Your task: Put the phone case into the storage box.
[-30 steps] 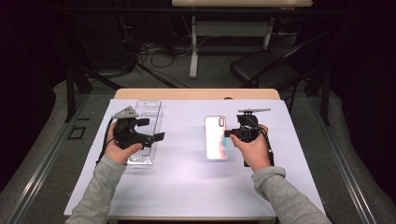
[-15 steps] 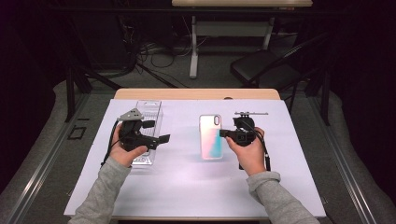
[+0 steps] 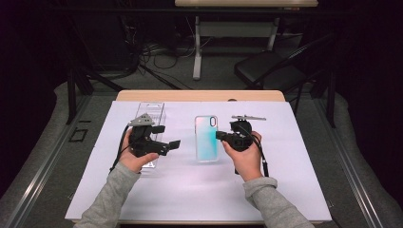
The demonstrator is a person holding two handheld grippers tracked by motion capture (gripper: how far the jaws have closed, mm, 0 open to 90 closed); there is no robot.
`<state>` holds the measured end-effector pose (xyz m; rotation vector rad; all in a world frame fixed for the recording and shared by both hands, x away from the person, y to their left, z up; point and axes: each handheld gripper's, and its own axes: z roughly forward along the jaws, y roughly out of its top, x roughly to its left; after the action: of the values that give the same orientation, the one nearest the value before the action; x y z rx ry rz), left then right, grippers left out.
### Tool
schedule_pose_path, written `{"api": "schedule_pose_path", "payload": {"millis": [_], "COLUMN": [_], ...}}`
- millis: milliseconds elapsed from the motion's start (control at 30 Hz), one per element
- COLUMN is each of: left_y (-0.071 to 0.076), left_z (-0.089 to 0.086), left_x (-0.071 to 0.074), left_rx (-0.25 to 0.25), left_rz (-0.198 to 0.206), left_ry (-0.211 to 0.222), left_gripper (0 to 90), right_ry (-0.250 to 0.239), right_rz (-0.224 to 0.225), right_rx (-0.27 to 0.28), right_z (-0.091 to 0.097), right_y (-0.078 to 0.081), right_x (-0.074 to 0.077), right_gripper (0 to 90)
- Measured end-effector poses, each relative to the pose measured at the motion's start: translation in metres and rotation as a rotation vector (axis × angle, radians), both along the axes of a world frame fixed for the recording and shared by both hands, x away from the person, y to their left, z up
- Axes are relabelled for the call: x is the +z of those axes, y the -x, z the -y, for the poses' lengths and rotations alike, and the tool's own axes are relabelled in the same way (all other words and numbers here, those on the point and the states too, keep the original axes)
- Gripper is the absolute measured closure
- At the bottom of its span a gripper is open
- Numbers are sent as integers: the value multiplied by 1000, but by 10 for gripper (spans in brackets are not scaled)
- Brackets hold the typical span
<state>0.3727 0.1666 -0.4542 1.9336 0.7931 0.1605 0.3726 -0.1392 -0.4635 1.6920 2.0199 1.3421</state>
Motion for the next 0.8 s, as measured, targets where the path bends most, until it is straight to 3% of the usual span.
{"api": "schedule_pose_path", "payload": {"millis": [300,467,667,800], "left_y": [1,-1,-6,-8], "left_z": [7,12,17,22], "left_x": [-2,-2,-4,-3], "left_rx": [-5,-1,23,34], "left_rz": [-14,-47,-106,-135], "left_ry": [33,57,120,132], "left_gripper": [153,194,282,329], "right_ry": [-18,-22,-30,-32], "right_rz": [9,19,28,30], "right_rx": [-1,-2,-4,-7], "right_z": [-4,-5,-5,-4], "right_y": [-1,-2,-3,-4], "right_x": [3,6,7,7], "right_gripper": [861,861,861,861]}}
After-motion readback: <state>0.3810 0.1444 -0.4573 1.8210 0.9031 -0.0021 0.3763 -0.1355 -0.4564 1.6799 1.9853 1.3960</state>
